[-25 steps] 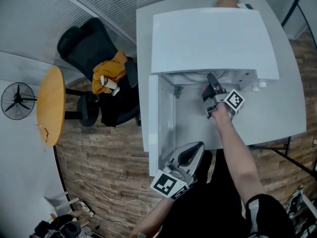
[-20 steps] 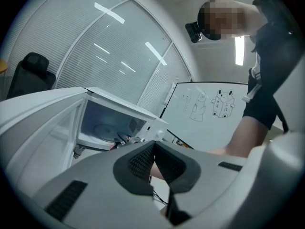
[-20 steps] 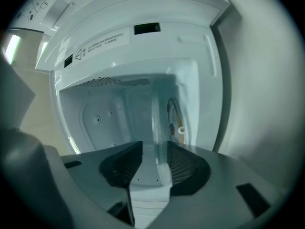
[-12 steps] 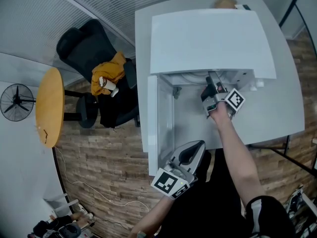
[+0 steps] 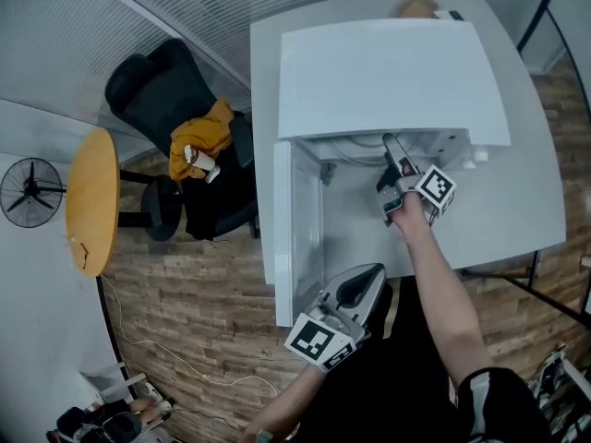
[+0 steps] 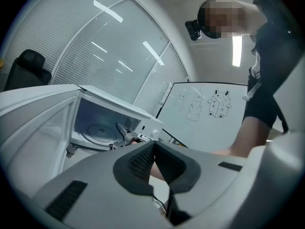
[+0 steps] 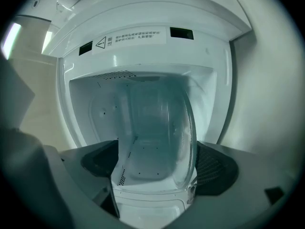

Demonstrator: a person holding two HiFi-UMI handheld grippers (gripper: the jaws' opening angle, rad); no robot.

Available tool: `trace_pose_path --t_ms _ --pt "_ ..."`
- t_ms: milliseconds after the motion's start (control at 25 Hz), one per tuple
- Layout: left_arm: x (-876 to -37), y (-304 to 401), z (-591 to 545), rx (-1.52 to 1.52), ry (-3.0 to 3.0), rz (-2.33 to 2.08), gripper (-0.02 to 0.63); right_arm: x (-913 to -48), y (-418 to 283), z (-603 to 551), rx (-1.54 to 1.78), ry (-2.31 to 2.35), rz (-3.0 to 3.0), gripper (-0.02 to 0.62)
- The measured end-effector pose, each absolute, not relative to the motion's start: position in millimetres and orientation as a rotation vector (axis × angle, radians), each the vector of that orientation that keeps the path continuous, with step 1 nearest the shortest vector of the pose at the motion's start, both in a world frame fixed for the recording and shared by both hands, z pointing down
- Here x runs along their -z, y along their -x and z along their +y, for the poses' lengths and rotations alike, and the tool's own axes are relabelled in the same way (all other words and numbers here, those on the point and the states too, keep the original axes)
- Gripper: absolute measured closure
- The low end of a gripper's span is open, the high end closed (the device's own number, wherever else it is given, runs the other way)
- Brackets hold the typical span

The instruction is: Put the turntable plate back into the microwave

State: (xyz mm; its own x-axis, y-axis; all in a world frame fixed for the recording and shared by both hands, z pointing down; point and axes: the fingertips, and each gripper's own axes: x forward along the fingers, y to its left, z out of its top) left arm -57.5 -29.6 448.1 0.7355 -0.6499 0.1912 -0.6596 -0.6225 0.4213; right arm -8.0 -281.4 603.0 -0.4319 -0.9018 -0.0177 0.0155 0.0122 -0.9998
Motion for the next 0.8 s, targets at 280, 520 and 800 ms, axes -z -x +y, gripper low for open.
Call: trace_pose_path --t_ms 280,520,800 --pt "-447.4 53.3 -26.4 -0.024 -2.476 -0.979 0.609 -613.4 5.7 -270.9 1.557 0.927 1.479 0.130" --pt "-449.7 52.1 -23.2 -0.028 -2.471 -0.975 0.609 -616.4 6.9 -267.6 1.567 0.906 1.489 0.172" --pt "-450.9 48.2 -21.2 -0.032 -2.475 -0.959 0.609 -637.2 13.1 -253.0 1.606 0.935 1.561 0.315"
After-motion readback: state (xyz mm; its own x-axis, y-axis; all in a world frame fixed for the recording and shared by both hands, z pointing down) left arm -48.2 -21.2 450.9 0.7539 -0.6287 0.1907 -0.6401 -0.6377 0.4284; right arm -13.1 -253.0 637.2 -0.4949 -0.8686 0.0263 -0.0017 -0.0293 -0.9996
